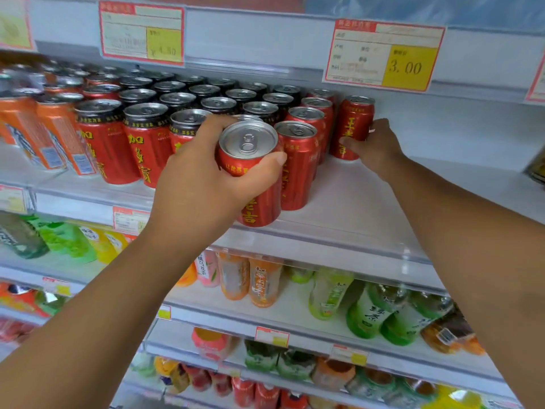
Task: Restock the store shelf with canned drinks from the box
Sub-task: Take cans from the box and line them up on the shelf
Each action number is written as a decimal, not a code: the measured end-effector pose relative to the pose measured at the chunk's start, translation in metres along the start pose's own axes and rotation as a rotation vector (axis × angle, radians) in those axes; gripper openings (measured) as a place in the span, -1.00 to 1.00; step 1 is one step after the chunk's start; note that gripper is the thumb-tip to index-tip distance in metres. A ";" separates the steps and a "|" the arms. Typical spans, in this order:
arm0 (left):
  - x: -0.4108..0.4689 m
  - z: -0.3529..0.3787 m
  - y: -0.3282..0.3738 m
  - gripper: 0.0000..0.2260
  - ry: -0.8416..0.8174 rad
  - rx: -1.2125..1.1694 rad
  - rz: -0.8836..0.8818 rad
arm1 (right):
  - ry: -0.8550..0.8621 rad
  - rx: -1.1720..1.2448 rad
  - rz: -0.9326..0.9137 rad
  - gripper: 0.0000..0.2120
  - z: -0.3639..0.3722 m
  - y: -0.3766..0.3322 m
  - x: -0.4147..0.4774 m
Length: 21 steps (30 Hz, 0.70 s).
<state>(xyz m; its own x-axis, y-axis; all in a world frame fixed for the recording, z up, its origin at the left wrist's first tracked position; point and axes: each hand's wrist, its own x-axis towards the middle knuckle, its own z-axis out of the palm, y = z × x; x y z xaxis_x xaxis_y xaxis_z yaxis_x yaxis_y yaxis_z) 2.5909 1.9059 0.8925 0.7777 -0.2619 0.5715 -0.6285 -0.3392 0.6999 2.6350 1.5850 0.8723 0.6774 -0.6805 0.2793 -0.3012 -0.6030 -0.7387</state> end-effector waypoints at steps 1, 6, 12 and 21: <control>0.000 0.000 0.000 -0.56 0.002 0.005 -0.001 | 0.000 -0.002 0.000 -0.35 0.002 0.000 0.002; -0.003 0.000 0.001 -0.58 0.004 0.034 -0.026 | -0.002 0.037 0.018 -0.35 0.007 -0.004 0.009; -0.004 -0.002 0.002 -0.59 -0.023 -0.056 -0.057 | -0.057 0.000 0.152 -0.14 0.003 -0.008 0.002; -0.002 -0.001 0.015 -0.64 -0.117 -0.124 -0.078 | -0.031 0.503 -0.134 -0.62 -0.040 -0.039 -0.159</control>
<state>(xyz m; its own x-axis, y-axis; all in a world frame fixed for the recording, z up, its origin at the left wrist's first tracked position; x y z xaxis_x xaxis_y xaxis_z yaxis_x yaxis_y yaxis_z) 2.5795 1.9021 0.9020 0.8152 -0.3454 0.4649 -0.5575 -0.2503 0.7915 2.5123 1.6997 0.8815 0.7099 -0.5937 0.3789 0.1442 -0.4040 -0.9033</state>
